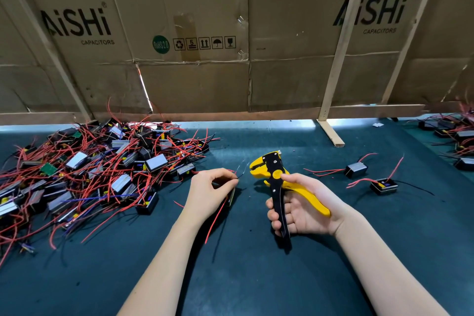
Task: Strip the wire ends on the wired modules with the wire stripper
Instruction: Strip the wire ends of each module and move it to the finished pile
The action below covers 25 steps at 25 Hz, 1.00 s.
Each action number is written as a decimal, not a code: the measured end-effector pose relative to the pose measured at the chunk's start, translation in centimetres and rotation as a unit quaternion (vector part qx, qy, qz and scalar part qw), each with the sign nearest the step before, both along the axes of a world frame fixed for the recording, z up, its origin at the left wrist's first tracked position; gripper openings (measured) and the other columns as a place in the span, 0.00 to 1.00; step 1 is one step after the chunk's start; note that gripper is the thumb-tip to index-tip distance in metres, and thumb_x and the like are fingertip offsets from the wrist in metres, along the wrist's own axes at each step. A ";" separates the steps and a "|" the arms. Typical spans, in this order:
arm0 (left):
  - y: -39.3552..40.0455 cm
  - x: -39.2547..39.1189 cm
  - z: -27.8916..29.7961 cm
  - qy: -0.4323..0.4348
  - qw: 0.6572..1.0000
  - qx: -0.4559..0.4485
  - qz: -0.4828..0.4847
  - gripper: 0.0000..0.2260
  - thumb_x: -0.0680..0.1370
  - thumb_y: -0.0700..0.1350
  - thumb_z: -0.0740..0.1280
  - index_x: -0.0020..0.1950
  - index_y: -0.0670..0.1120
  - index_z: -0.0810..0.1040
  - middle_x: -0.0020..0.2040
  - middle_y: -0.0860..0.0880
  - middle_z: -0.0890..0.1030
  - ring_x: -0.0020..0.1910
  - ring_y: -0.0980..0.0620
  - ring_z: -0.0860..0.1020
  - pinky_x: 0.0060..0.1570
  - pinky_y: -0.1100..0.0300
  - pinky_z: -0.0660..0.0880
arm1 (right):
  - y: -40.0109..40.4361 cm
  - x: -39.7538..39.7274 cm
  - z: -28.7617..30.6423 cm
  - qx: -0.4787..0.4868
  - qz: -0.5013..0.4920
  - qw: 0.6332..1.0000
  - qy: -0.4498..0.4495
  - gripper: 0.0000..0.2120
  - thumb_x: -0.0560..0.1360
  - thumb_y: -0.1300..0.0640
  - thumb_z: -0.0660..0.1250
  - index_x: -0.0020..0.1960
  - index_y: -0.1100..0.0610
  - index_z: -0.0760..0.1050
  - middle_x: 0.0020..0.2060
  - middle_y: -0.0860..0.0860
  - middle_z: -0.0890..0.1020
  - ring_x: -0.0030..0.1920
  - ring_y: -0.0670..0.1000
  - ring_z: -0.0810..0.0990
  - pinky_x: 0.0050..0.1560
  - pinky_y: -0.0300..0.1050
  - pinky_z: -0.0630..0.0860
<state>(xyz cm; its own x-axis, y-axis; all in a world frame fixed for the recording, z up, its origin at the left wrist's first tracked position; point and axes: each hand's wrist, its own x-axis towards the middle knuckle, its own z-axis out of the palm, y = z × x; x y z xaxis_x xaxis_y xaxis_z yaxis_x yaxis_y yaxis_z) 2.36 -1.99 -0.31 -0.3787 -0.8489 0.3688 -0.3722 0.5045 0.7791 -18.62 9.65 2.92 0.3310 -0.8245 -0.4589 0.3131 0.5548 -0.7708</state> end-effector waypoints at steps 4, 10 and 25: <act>0.0 0.0 0.1 0.064 0.997 0.022 -0.036 0.04 0.75 0.41 0.72 0.42 0.49 0.84 0.42 0.55 0.84 0.44 0.58 0.81 0.50 0.68 0.73 | 0.0 0.2 0.2 -0.003 0.013 1.000 -0.004 0.25 0.72 0.41 0.64 0.47 0.65 0.76 0.40 0.62 0.77 0.38 0.60 0.79 0.41 0.51 0.79; 0.1 -0.3 -0.1 0.034 0.997 0.019 -0.059 0.03 0.76 0.41 0.71 0.45 0.49 0.83 0.45 0.53 0.83 0.48 0.57 0.79 0.52 0.68 0.71 | 0.0 0.2 0.0 -0.028 0.044 0.999 0.009 0.25 0.73 0.40 0.63 0.46 0.64 0.76 0.38 0.61 0.77 0.37 0.60 0.78 0.40 0.49 0.78; 0.1 -0.1 -0.1 0.010 0.997 -0.035 -0.065 0.03 0.77 0.41 0.71 0.45 0.49 0.82 0.44 0.55 0.81 0.48 0.55 0.78 0.52 0.63 0.71 | 0.0 0.3 0.1 -0.031 0.058 0.996 0.060 0.25 0.73 0.36 0.63 0.39 0.59 0.77 0.32 0.55 0.74 0.31 0.55 0.74 0.36 0.45 0.74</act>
